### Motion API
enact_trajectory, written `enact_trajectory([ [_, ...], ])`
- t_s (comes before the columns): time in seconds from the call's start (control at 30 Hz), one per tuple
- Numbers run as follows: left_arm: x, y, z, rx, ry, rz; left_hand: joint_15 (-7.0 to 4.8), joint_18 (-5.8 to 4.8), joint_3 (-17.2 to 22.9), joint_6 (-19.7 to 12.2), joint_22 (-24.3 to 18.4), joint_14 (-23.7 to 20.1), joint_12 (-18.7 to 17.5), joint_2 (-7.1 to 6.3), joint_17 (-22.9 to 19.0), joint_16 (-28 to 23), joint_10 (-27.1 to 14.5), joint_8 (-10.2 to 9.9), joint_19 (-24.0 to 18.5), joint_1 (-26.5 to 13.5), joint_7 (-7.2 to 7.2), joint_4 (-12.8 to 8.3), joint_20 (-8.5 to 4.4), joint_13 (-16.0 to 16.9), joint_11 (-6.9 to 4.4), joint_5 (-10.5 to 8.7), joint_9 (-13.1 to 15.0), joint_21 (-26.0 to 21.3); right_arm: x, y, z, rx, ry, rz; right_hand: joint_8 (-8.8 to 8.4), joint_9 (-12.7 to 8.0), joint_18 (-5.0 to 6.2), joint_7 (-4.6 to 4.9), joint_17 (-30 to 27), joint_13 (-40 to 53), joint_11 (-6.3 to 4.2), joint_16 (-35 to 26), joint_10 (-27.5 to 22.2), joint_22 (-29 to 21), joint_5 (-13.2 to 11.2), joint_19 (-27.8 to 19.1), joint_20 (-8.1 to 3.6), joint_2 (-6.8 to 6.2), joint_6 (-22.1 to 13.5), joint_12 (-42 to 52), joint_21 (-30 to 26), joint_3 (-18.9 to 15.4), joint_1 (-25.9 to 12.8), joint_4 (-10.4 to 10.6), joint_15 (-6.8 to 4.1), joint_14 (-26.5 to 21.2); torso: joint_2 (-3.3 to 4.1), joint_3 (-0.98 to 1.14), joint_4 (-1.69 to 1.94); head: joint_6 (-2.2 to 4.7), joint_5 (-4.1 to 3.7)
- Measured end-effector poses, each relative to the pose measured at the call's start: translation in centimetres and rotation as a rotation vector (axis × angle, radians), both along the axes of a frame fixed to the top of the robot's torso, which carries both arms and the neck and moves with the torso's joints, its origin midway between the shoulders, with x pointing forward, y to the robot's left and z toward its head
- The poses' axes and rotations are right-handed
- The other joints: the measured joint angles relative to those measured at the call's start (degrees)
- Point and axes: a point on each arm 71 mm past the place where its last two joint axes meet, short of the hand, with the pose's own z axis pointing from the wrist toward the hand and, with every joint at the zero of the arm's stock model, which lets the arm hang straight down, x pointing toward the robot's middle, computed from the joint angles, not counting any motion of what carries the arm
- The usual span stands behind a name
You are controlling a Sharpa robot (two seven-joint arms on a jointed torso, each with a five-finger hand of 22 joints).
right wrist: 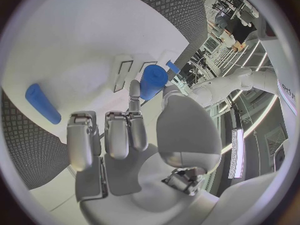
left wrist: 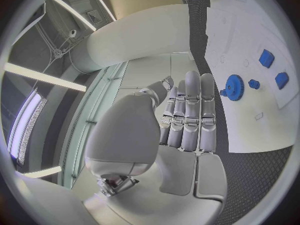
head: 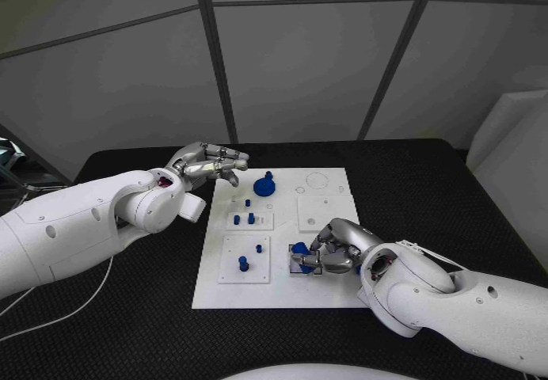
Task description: Assemble the parts on the task board
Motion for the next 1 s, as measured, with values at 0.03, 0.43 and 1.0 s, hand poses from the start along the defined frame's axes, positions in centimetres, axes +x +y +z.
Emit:
enact_trajectory([
  [0.03,0.00,-0.01,0.00,0.000,0.000,0.000,0.00,0.00,0.0,0.0,0.0,0.0,0.0,0.00,0.0,-0.2,0.0,0.0,0.0,0.0,0.00,0.0,0.00,0.0,0.00,0.00,0.0,0.0,0.05,0.03,-0.06,-0.003,0.002,-0.002,0.00,0.2,0.00,0.00,0.0,0.0,-0.09,0.0,0.1,0.0,0.0,0.0,0.00,0.01,0.0,0.0,0.0,0.0,0.0,0.0,0.00,0.0,0.00,0.00,-0.02,0.00,0.00],
  [0.43,0.00,-0.01,0.02,0.000,-0.001,0.002,0.00,0.00,0.0,0.0,-0.1,0.0,0.0,0.00,0.0,-0.2,0.0,0.0,0.0,0.0,0.00,0.0,0.00,0.0,0.00,0.00,0.0,-0.2,0.34,0.53,-0.38,-0.031,0.016,-0.006,-0.05,2.9,0.00,-0.22,0.0,0.0,-0.09,-0.4,0.1,0.0,-15.3,0.2,-0.20,-3.22,0.6,-0.9,0.0,-3.1,-5.4,0.0,-0.41,0.0,-0.04,0.00,-0.06,-0.16,0.20],
  [1.0,0.01,0.03,0.01,0.000,-0.001,0.002,0.00,0.00,0.0,0.0,-0.2,0.0,0.0,0.00,0.0,-0.2,0.0,0.0,0.0,0.0,0.00,0.0,0.00,0.0,0.00,0.00,0.0,-0.2,0.24,0.57,-0.11,-0.039,-0.012,-0.006,-0.42,4.6,0.00,-0.02,0.0,0.0,-0.08,-0.6,0.1,0.0,-16.2,0.2,-0.19,-2.18,0.4,-1.1,0.0,-8.3,-5.1,0.0,-0.40,0.0,-0.06,0.04,-0.09,-0.19,0.09],
])
